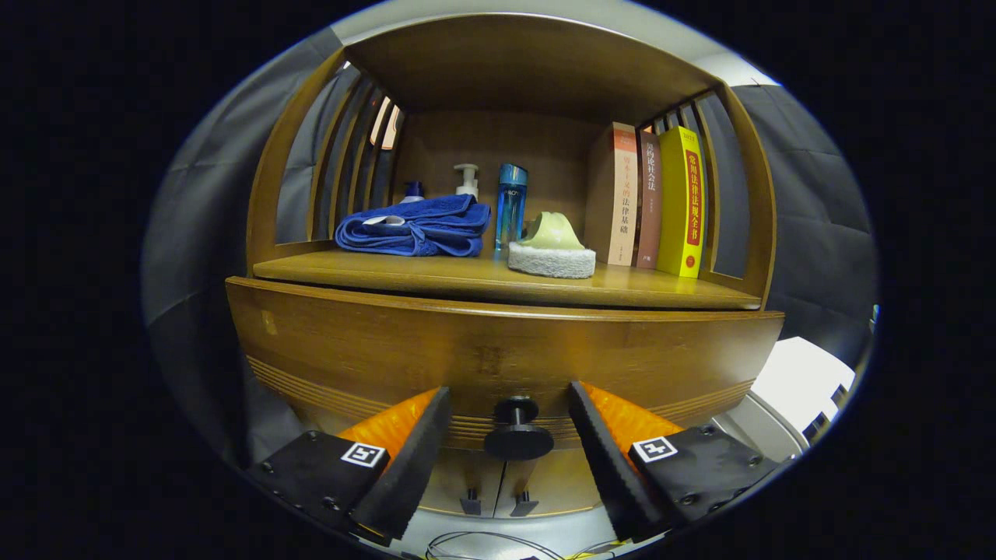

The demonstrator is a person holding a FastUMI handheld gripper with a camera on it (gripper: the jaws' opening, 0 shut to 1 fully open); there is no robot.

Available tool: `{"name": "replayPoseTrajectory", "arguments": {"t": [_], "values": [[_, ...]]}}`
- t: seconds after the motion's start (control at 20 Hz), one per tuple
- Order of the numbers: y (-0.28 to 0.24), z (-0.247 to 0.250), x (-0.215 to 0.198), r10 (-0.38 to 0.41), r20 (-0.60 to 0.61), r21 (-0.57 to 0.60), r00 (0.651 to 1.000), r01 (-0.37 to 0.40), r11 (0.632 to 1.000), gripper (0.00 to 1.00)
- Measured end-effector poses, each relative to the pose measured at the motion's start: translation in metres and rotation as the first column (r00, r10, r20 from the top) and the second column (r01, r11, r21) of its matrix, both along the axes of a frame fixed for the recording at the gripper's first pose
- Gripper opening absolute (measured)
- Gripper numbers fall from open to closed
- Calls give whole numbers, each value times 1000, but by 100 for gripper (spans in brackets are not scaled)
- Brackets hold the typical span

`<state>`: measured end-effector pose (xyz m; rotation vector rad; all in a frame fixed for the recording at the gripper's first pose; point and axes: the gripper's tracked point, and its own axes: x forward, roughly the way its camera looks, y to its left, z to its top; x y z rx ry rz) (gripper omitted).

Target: Pull open the drawer, take out the items inside it, and place them on the countertop above the cabinet.

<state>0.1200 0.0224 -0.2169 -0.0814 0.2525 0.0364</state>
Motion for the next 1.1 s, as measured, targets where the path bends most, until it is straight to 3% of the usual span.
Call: {"name": "replayPoseTrajectory", "arguments": {"t": [0.65, 1.1], "values": [[7, -6, 15, 6, -12, 5, 1000, -6, 1000, 99], [13, 91, -30, -13, 123, 39, 992, 8, 999, 99]]}}
